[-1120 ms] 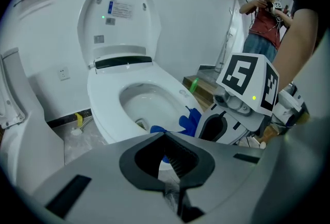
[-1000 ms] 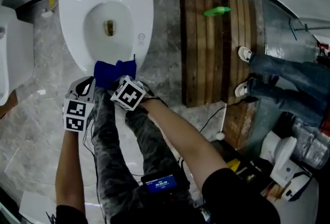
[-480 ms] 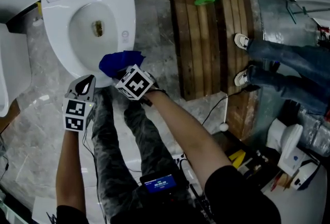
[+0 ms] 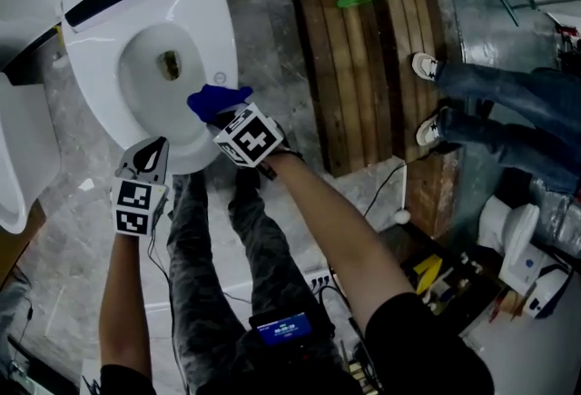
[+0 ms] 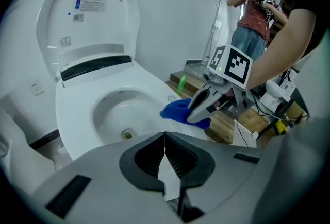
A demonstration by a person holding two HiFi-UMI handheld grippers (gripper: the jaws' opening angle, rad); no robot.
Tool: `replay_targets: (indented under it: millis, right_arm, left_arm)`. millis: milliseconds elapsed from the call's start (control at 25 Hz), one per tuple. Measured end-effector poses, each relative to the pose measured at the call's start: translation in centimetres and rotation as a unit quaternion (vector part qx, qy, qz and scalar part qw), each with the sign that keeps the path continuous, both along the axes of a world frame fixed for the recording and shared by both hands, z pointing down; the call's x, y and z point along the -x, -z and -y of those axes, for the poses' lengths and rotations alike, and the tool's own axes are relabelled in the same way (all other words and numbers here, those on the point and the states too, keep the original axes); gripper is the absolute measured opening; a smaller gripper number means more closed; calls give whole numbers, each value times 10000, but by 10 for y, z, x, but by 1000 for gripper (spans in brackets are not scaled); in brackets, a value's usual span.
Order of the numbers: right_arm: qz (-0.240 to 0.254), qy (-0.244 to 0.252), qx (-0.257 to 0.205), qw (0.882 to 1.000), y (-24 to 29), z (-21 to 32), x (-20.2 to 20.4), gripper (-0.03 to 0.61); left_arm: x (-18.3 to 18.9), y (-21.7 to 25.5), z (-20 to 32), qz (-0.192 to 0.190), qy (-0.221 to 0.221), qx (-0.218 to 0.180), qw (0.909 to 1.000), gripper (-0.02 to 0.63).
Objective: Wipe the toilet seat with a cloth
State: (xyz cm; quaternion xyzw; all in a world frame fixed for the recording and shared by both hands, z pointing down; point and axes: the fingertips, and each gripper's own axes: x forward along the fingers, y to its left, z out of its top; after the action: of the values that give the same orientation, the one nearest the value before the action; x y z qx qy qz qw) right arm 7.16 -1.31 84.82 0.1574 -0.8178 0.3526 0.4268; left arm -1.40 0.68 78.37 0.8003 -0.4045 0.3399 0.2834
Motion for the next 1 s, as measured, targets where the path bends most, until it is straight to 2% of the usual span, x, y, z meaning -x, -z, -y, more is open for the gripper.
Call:
replay_targets:
  millis: [560, 1000]
  right_arm:
    - [-189, -835, -289, 9959, 0, 108, 13, 44]
    - [-435, -1075, -733, 9905, 10, 206, 31, 44]
  left_arm:
    - [43, -11, 65, -107, -263, 24, 9996, 12]
    - [82, -6, 114, -226, -175, -117, 9995, 12]
